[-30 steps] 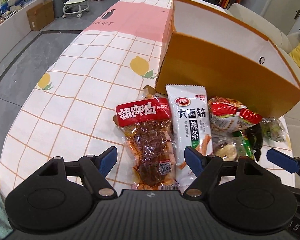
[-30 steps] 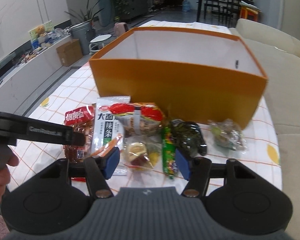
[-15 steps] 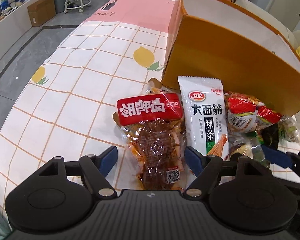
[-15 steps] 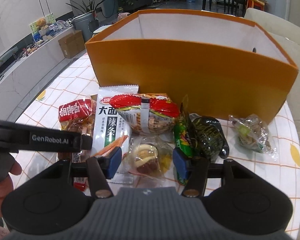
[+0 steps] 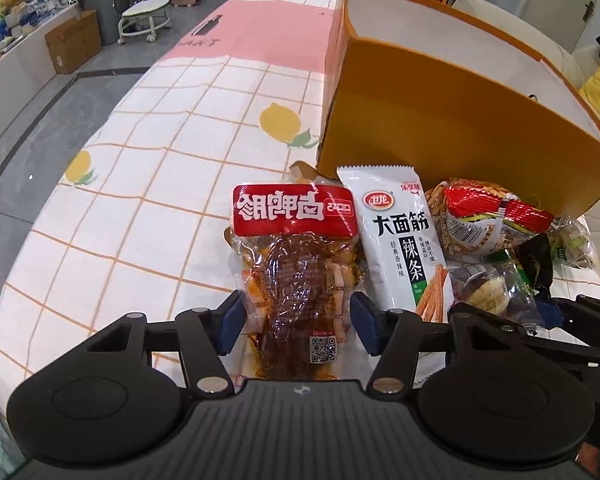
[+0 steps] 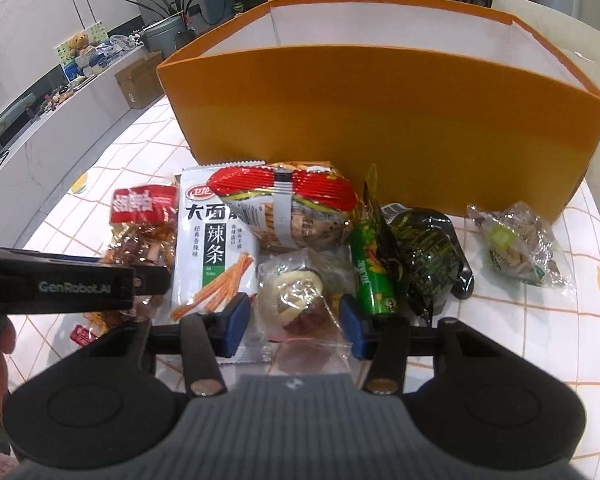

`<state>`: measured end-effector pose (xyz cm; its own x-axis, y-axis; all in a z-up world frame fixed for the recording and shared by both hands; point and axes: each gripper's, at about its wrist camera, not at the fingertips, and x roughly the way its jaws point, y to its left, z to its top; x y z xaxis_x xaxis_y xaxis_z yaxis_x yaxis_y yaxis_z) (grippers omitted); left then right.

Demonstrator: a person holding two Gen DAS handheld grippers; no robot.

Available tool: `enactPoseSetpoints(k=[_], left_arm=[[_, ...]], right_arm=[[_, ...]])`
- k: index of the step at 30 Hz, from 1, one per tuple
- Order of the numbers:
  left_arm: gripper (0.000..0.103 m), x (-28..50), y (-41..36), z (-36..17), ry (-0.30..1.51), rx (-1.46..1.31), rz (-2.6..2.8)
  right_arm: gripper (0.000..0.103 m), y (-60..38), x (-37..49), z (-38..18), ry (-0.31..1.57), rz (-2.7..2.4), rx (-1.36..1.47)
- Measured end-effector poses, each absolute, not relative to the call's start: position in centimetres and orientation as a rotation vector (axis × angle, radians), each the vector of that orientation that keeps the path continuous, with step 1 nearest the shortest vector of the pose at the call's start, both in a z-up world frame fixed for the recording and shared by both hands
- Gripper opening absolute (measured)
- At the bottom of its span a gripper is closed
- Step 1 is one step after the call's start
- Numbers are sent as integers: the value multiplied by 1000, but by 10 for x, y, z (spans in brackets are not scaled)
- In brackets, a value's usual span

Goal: Organize snacks
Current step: 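Grasp the red braised-meat pack with the left gripper while the right grasps the wrapped bun, then lower the meat pack and bun into the box and open both grippers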

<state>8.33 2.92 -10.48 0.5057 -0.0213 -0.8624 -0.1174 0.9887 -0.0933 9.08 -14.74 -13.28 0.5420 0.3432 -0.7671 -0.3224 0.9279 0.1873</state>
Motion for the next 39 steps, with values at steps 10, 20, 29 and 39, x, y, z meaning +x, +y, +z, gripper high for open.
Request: enactPoseSetpoints(k=[10, 20, 29, 39], left_arm=[[60, 73, 28, -92, 1012, -135, 47], [60, 61, 26, -69, 979, -160, 11], [60, 52, 18, -43, 960, -204, -37], [60, 54, 7, 4, 909, -250, -101]], right_arm=[[43, -151, 84, -121, 885, 406, 19], [43, -159, 59, -99, 845, 417, 2], [43, -174, 40, -70, 810, 395, 21], [43, -191, 24, -21, 707, 392, 22]])
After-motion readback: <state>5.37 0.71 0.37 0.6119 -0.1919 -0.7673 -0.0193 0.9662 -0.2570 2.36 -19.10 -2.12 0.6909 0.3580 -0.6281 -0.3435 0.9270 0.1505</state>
